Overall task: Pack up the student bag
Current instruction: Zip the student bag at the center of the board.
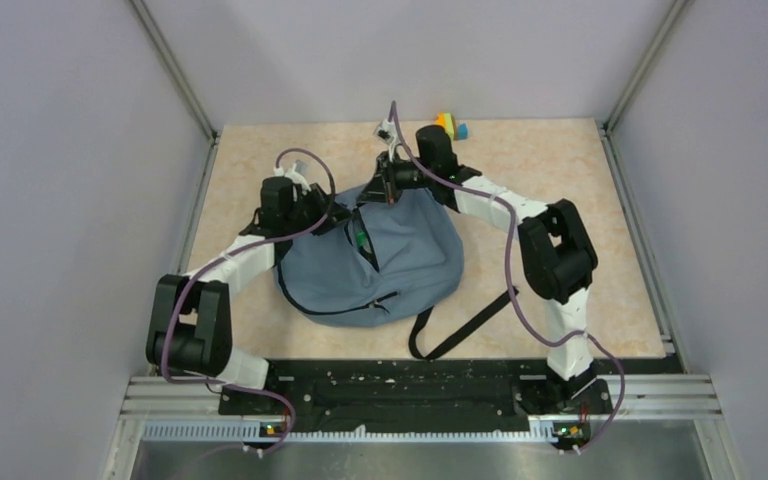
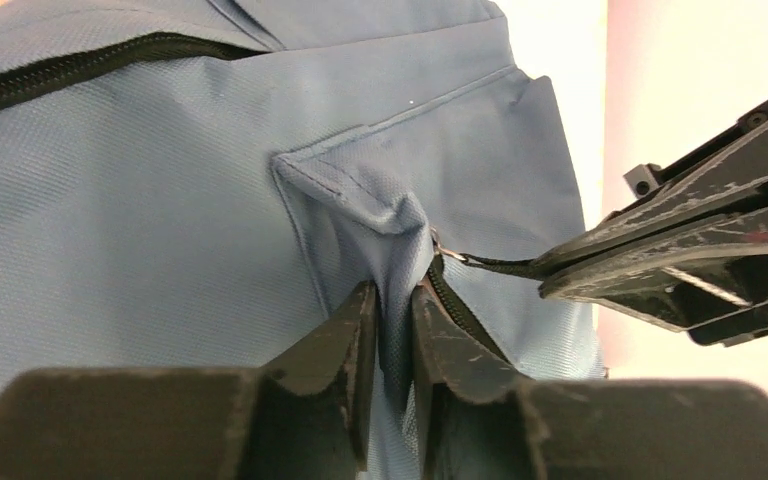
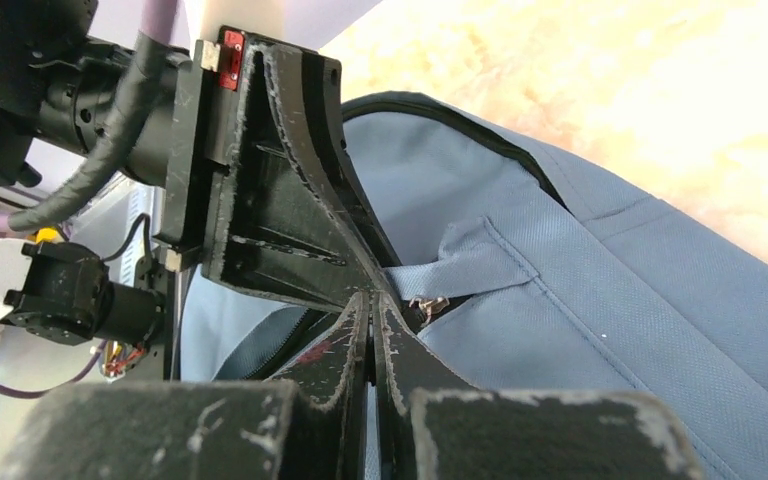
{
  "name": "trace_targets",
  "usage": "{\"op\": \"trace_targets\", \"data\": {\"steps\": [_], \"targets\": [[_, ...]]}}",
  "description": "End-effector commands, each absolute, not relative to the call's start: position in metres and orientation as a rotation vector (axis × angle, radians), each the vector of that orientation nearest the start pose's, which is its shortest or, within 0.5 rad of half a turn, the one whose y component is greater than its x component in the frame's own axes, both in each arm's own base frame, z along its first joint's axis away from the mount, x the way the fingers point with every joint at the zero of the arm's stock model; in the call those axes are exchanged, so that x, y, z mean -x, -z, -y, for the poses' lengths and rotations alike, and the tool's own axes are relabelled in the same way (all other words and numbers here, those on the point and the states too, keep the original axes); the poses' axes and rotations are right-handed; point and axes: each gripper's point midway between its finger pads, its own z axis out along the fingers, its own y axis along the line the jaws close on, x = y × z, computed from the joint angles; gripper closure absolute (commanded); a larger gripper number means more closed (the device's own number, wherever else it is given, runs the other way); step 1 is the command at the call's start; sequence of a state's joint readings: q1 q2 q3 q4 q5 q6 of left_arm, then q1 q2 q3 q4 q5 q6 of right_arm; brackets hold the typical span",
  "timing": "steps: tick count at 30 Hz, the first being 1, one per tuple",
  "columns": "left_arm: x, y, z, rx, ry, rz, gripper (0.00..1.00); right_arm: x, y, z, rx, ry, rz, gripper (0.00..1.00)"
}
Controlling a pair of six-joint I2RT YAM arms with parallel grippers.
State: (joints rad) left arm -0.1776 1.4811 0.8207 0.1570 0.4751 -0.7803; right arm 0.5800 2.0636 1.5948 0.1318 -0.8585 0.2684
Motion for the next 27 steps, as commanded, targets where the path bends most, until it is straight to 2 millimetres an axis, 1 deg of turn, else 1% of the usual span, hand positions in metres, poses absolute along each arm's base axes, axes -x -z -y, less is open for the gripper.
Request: {"op": "trace_targets", "data": {"steps": [1,3,6,9,11,14,16,18,23,27], "targets": [[-0.375,-0.178,0.176,0.267,1.061,-2.069,0.70,-0.373,-0.221,-0.414,0.974,-1.349,-1.714,1.00],[-0.373,-0.185,0.172,0.269,1.035,-2.053,0.63,-0.372,-0.219,-0.412,0.967,-1.338,-1.722,1.00],[-0.372,-0.194,0.165,0.284,0.997,-2.018,0.56,-0.369,-0.219,-0.409,0.957,-1.325,-1.721,1.00],[-0.376,-0.199,0.160,0.324,0.976,-1.990,0.50,-0.365,-0.216,-0.406,0.948,-1.329,-1.726,1.00],[-0.382,-0.196,0.160,0.346,0.974,-1.990,0.48,-0.362,-0.213,-0.405,0.946,-1.335,-1.733,1.00],[-0.390,-0.188,0.166,0.361,1.004,-2.033,0.46,-0.357,-0.211,-0.405,0.941,-1.343,-1.734,1.00],[-0.394,-0.178,0.170,0.370,1.015,-2.072,0.42,-0.354,-0.210,-0.406,0.942,-1.351,-1.730,1.00],[-0.398,-0.172,0.172,0.369,1.015,-2.090,0.41,-0.351,-0.211,-0.408,0.947,-1.360,-1.726,1.00],[-0.405,-0.158,0.163,0.399,0.938,-2.110,0.40,-0.348,-0.210,-0.411,0.956,-1.365,-1.725,1.00],[-0.410,-0.160,0.160,0.434,0.930,-2.069,0.40,-0.347,-0.207,-0.412,0.969,-1.356,-1.733,1.00]]}}
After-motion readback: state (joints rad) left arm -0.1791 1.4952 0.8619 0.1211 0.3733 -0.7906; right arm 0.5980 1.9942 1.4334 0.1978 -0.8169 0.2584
